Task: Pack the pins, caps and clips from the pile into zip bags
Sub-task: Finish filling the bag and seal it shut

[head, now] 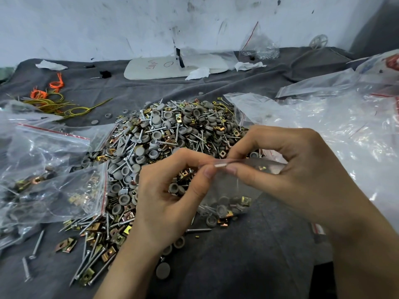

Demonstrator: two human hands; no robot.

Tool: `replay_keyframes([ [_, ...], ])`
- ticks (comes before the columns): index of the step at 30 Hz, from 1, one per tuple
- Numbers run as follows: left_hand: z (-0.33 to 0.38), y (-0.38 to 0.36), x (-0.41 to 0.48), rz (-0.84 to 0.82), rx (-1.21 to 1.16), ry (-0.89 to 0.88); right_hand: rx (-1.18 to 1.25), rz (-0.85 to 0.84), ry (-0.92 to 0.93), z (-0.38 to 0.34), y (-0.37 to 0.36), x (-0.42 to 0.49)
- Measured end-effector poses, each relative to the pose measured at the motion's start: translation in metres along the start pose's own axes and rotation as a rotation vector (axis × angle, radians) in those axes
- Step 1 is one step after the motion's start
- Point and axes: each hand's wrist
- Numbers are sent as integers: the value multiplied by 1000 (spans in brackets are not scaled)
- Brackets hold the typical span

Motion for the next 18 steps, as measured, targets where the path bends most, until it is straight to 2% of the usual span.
replay_keyframes([
  [4, -5, -1, -1, -5, -5, -5, -14, 8, 26, -2, -5, 2],
  [11, -4, -2, -1, 26, -2, -72, 17, 11, -41, 3, -1, 1],
  [18, -3, -3, -1, 49, 9, -62, 74, -9, -88, 5, 1, 1],
])
Point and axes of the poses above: each hand's wrist, its own x-axis towards the middle knuckle, its own y-axis out of the back of the hand, z = x × y, and after that the axes turned 15 degrees about -x, right-handed
